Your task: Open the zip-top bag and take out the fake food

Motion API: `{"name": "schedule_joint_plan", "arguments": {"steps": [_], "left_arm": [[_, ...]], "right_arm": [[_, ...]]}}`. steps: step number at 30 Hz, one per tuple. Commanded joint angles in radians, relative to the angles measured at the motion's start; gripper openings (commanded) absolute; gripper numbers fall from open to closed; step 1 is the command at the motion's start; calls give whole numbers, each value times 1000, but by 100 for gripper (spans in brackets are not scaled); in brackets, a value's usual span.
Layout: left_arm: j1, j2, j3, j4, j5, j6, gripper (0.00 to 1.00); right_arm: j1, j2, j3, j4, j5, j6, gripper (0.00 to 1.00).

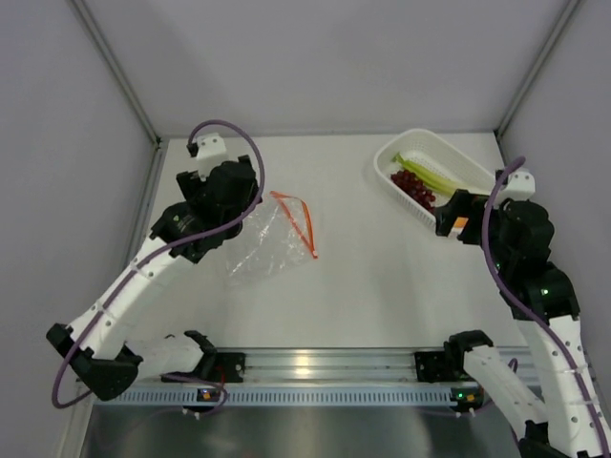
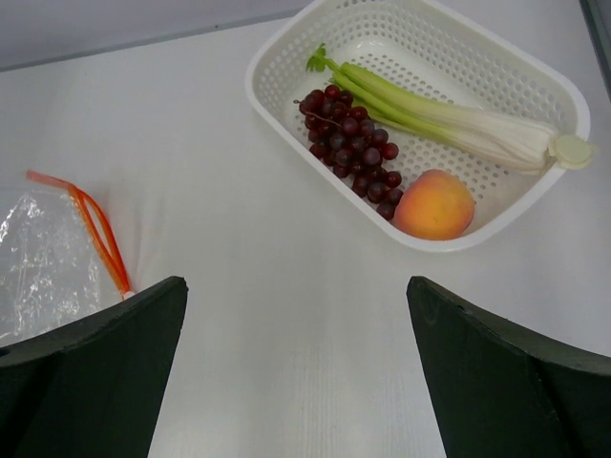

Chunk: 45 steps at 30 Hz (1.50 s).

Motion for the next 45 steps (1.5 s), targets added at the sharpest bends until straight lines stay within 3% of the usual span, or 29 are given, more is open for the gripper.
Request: {"name": "schedule_joint_plan", "arguments": {"steps": [1, 10, 17, 25, 35, 45], "left_arm": [[5, -147, -101, 5, 19, -6, 96], [5, -515, -389, -1, 40, 58, 98], [5, -699, -457, 25, 75, 165, 98], [21, -729, -537, 120, 118, 192, 98], [293, -795, -640, 226, 328, 219, 98], [313, -782, -658, 226, 344, 212, 98]], "right_arm": [[18, -10, 60, -30, -33, -51, 99], [44, -38, 70, -67, 23, -89, 99], [75, -157, -68, 40, 85, -128, 99], [77, -144, -136, 85, 101, -91, 99], [77, -124, -171, 134, 106, -60, 99], [77, -114, -180, 139, 71, -66, 100]]}}
